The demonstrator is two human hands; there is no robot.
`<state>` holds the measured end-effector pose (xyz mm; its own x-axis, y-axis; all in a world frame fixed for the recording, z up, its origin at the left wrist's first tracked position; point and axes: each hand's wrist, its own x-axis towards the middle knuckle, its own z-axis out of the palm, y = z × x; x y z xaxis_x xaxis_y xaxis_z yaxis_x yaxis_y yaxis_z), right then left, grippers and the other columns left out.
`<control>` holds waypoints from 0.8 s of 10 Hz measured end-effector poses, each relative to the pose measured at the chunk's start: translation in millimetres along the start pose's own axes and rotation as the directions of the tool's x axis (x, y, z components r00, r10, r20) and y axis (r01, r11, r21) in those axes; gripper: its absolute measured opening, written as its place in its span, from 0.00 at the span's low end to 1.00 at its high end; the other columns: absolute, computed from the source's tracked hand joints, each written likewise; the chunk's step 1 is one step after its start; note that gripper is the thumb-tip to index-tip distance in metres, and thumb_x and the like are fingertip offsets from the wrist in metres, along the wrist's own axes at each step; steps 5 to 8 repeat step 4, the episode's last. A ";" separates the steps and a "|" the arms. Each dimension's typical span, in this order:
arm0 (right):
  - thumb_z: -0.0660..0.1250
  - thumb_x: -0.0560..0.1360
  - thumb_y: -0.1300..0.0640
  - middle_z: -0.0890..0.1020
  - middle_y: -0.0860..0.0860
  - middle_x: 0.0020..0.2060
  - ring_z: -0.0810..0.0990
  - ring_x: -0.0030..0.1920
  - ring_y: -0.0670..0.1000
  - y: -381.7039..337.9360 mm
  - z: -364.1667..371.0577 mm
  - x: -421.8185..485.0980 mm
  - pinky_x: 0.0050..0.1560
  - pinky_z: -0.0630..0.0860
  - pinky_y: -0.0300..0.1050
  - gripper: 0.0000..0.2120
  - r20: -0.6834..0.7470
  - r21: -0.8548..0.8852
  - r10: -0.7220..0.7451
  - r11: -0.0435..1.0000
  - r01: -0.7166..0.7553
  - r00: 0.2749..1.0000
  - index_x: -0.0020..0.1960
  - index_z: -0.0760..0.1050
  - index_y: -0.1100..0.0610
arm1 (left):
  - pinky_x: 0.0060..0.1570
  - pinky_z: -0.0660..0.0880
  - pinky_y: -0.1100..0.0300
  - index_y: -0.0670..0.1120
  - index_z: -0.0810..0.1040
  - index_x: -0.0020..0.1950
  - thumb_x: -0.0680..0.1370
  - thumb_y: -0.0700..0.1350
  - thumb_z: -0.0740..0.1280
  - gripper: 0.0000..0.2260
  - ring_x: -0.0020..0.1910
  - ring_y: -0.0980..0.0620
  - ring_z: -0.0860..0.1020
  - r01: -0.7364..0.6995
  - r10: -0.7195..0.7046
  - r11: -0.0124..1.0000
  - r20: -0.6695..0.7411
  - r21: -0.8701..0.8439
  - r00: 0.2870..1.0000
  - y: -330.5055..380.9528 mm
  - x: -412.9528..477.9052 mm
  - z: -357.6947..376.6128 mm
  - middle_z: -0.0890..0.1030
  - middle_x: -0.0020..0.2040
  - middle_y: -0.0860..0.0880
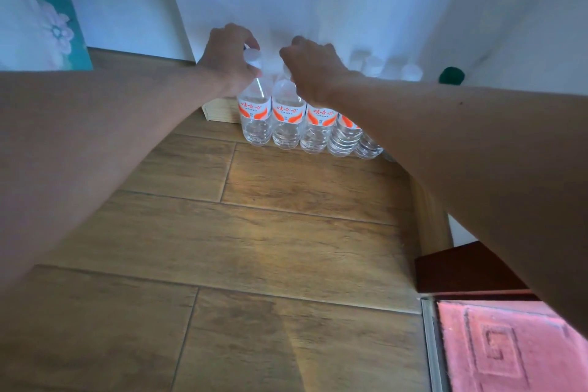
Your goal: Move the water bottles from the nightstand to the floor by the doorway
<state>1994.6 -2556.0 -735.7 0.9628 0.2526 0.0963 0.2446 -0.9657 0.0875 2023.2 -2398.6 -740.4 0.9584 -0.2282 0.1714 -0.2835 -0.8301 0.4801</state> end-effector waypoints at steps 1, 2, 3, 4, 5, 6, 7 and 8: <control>0.63 0.76 0.65 0.72 0.58 0.60 0.75 0.59 0.60 -0.3 -0.2 -2.7 0.59 0.67 0.54 0.16 0.005 -0.029 -0.025 0.999 0.025 1.000 0.64 0.69 0.61 | 0.61 0.71 0.55 0.42 0.75 0.65 0.73 0.39 0.74 0.21 0.62 0.43 0.74 0.043 -0.042 0.998 0.023 -0.052 0.999 -3.0 -3.3 -1.0 0.76 0.62 0.41; 0.62 0.77 0.60 0.73 0.57 0.60 0.74 0.61 0.59 -1.3 -2.6 -6.9 0.62 0.65 0.56 0.17 0.029 -0.032 -0.033 0.999 0.034 0.999 0.65 0.67 0.61 | 0.63 0.68 0.57 0.43 0.70 0.71 0.74 0.39 0.71 0.26 0.66 0.43 0.71 0.042 -0.040 0.999 0.084 -0.030 0.996 -0.7 -10.4 -5.9 0.72 0.68 0.42; 0.62 0.77 0.58 0.72 0.57 0.64 0.71 0.65 0.59 0.3 -5.3 -14.6 0.70 0.57 0.61 0.21 0.023 -0.015 -0.029 0.999 0.029 0.999 0.69 0.64 0.61 | 0.65 0.63 0.59 0.43 0.64 0.75 0.75 0.39 0.70 0.30 0.71 0.45 0.65 0.031 -0.031 1.000 0.115 -0.001 0.993 5.9 -18.6 -10.3 0.68 0.72 0.43; 0.62 0.78 0.57 0.69 0.56 0.68 0.68 0.69 0.58 2.8 -12.6 -28.7 0.72 0.54 0.62 0.25 0.039 -0.024 -0.035 0.999 0.036 0.999 0.72 0.61 0.61 | 0.67 0.61 0.59 0.43 0.59 0.77 0.76 0.41 0.70 0.33 0.73 0.45 0.63 0.060 -0.067 0.998 0.228 0.035 0.971 14.0 -32.1 -20.3 0.64 0.74 0.42; 0.62 0.78 0.57 0.69 0.56 0.68 0.68 0.69 0.58 2.8 -12.6 -28.7 0.72 0.54 0.62 0.25 0.039 -0.024 -0.035 0.999 0.036 0.999 0.72 0.61 0.61 | 0.67 0.61 0.59 0.43 0.59 0.77 0.76 0.41 0.70 0.33 0.73 0.45 0.63 0.060 -0.067 0.998 0.228 0.035 0.971 14.0 -32.1 -20.3 0.64 0.74 0.42; 0.62 0.78 0.57 0.69 0.56 0.68 0.68 0.69 0.58 2.8 -12.6 -28.7 0.72 0.54 0.62 0.25 0.039 -0.024 -0.035 0.999 0.036 0.999 0.72 0.61 0.61 | 0.67 0.61 0.59 0.43 0.59 0.77 0.76 0.41 0.70 0.33 0.73 0.45 0.63 0.060 -0.067 0.998 0.228 0.035 0.971 14.0 -32.1 -20.3 0.64 0.74 0.42; 0.62 0.78 0.57 0.69 0.56 0.68 0.68 0.69 0.58 2.8 -12.6 -28.7 0.72 0.54 0.62 0.25 0.039 -0.024 -0.035 0.999 0.036 0.999 0.72 0.61 0.61 | 0.67 0.61 0.59 0.43 0.59 0.77 0.76 0.41 0.70 0.33 0.73 0.45 0.63 0.060 -0.067 0.998 0.228 0.035 0.971 14.0 -32.1 -20.3 0.64 0.74 0.42; 0.62 0.78 0.57 0.69 0.56 0.68 0.68 0.69 0.58 2.8 -12.6 -28.7 0.72 0.54 0.62 0.25 0.039 -0.024 -0.035 0.999 0.036 0.999 0.72 0.61 0.61 | 0.67 0.61 0.59 0.43 0.59 0.77 0.76 0.41 0.70 0.33 0.73 0.45 0.63 0.060 -0.067 0.998 0.228 0.035 0.971 14.0 -32.1 -20.3 0.64 0.74 0.42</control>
